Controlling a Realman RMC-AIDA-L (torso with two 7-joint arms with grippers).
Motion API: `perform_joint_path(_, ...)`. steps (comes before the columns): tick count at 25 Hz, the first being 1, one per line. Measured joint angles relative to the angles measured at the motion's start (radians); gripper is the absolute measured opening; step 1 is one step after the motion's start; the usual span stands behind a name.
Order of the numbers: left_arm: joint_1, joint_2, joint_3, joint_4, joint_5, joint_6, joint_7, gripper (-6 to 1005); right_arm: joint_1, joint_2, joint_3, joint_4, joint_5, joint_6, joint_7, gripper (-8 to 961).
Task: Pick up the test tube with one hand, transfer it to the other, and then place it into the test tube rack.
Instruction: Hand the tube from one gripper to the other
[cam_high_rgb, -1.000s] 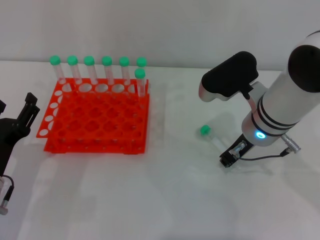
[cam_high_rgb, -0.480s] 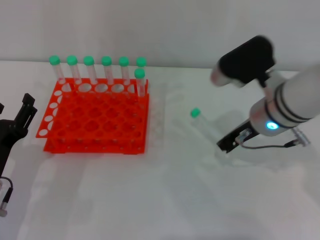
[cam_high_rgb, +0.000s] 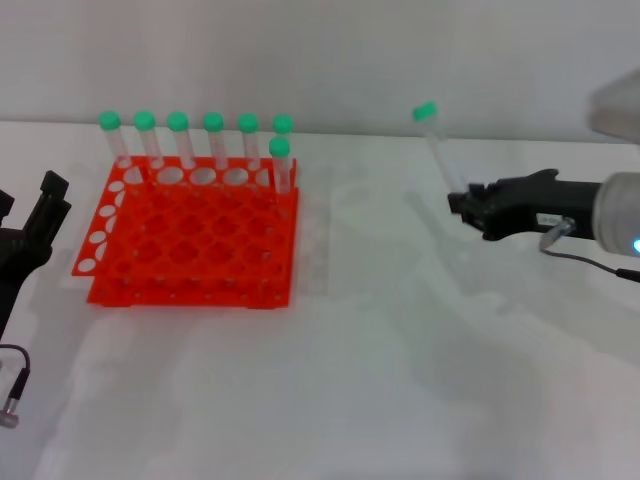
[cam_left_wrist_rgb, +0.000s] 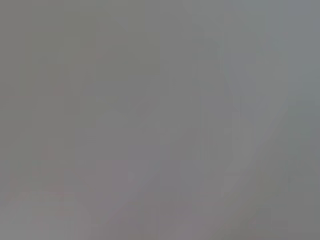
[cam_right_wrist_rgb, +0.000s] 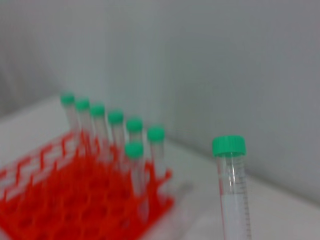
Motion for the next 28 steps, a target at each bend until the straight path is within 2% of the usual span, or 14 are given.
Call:
perform_joint_path(3,0.001,0.0,0.0,-0.003,0.037,-0.015,0.002,894,-0.053,-0.001,0.005,0.068,0.207,-0.095,-0.221,197)
perform_joint_path(4,-0.001,0.0,0.0,-0.004,0.054,-0.018,0.006,894,-0.067,-0.001,0.005,0.122,0.324,-0.127,-0.328,197)
perform_joint_path(8,-0.02,0.004,0.0,0.001,0.134,-0.019,0.014,893,-0.068,0.0,0.015,0.35,0.744,-0.116,-0.722,199)
perform_joint_path(11,-0.027,0.005,0.0,0.0,0.173,-0.02,0.014,893,-0.061,0.0,0.04,0.538,1.053,0.012,-1.033,200)
perform_joint_path(16,-0.037,0.008,0.0,-0.005,0.241,-0.051,0.016,893,-0.038,0.005,0.06,0.836,1.392,0.325,-1.497,202)
perform_joint_path(20,-0.053,0.014,0.0,-0.005,0.333,-0.09,0.016,893,-0.028,0.011,0.059,0.992,1.504,0.459,-1.696,204)
perform_joint_path(25,-0.108,0.018,0.0,-0.008,0.526,-0.115,0.007,893,-0.025,0.014,0.058,1.064,1.512,0.467,-1.785,206)
perform_joint_path(28,-0.141,0.014,0.0,-0.016,0.643,-0.134,-0.004,894,-0.02,0.014,0.049,1.079,1.514,0.468,-1.799,207)
